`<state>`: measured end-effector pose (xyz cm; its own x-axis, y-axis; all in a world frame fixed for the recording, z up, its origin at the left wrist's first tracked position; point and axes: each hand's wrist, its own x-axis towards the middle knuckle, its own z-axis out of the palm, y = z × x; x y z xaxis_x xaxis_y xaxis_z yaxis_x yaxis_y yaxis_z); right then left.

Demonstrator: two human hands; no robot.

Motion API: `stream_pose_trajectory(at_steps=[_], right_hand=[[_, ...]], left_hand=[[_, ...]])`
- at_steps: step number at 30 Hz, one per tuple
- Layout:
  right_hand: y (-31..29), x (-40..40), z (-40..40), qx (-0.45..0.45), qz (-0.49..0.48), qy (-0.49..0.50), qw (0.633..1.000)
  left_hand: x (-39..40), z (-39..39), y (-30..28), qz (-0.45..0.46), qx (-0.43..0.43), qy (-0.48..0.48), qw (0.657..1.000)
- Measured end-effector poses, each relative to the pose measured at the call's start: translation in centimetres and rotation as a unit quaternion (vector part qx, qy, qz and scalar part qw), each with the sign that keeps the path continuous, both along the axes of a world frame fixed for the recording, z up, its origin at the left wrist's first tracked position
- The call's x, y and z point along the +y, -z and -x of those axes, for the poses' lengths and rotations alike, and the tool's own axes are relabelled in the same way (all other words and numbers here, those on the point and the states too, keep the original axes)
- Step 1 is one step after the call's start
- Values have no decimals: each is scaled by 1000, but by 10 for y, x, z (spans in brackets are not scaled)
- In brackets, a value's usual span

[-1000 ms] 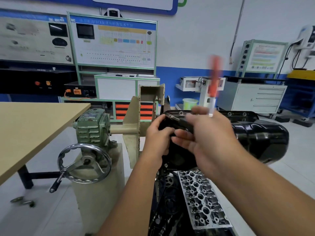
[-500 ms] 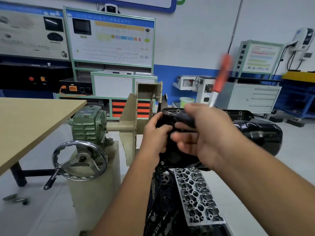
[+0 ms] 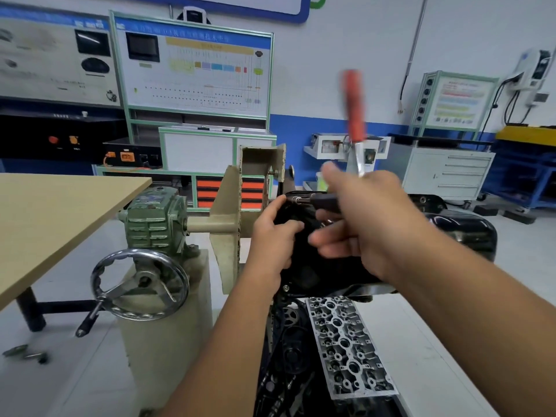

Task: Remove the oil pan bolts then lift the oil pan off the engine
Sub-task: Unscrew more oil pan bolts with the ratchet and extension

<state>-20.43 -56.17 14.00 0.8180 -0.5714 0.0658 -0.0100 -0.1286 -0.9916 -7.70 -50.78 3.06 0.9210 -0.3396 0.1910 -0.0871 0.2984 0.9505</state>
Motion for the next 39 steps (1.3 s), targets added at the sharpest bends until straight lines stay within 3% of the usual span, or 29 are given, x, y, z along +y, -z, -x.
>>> stream_pose_trajectory(at_steps=[1,3,5,6,7,8,9,10,11,12,13,14,15,16,17,18,19,20,21,22,23,24,25,26,28,30,33,35,39], right_hand=[[-5,-2,-1,-7,-108,7,994],[-10,-8,-3,-18,-179,-10,984],[-12,-12,0,-4,-39,-45,998],[-11,-15,3,14,136,-58,989],[-10,-18,5,30,360,-63,930],[-10,-20,7,35,554,-69,829],[-8,-24,7,36,668,-73,740],[-5,-26,5,31,704,-77,705],[-2,-25,7,11,681,-83,727],[1,-21,8,-17,581,-81,810],[3,-17,8,-33,406,-66,911],[5,-15,8,-35,183,-61,981],[5,-12,8,-37,-24,-56,997],[3,-10,7,-46,-169,-49,983],[3,-11,5,-53,-235,-45,970],[2,-12,5,-53,-226,-55,971],[0,-14,6,-43,-154,-78,984],[-1,-16,8,-22,-5,-102,995],[0,-20,10,-1,205,-122,971],[0,-23,11,25,430,-139,892],[2,-26,11,51,607,-145,780],[5,-29,10,64,703,-131,696],[6,-28,10,51,725,-120,676],[6,-25,12,31,706,-122,697],[8,-27,12,-16,605,-144,783],[8,-33,11,-10,566,-148,811],[9,-34,12,39,589,-166,790],[15,-29,11,42,581,-156,798],[20,-20,2,-4,443,-102,891]], left_hand=[[0,-1,0,-1,0,1,1000],[0,-3,1,-6,-1,4,1000],[-1,-6,0,-9,0,3,1000],[-1,-7,0,-10,0,-1,1000],[-2,-8,0,-8,1,-4,1000],[-2,-9,0,-6,1,-3,1000],[-3,-8,0,-4,0,3,1000],[-3,-7,1,-3,-3,9,1000],[-4,-6,0,1,-5,11,1000],[-4,-5,0,3,-6,7,1000],[-4,-5,-1,5,-7,-1,1000],[-3,-5,-2,2,-8,-8,1000],[-2,-4,-3,0,-8,-11,1000],[-2,-5,-3,-3,-10,-11,1000],[-1,-4,-4,-6,-15,-11,1000],[-2,-5,-4,-13,-20,-13,1000],[-2,-4,-4,-20,-31,-18,999],[-3,-6,-4,-26,-43,-28,998],[-3,-7,-3,-21,-51,-34,998],[-3,-9,-2,-18,-58,-35,998],[-3,-10,-2,-18,-64,-34,997],[-3,-11,0,-23,-67,-30,997],[-3,-13,0,-23,-66,-27,997],[-3,-14,0,-21,-61,-26,998],[-4,-17,2,-16,-74,-35,997],[-5,-17,2,-52,-141,-56,987],[0,-24,5,-220,-303,-160,913],[8,-32,4,-243,-366,-180,880],[5,-29,5,-194,-510,-164,822]])
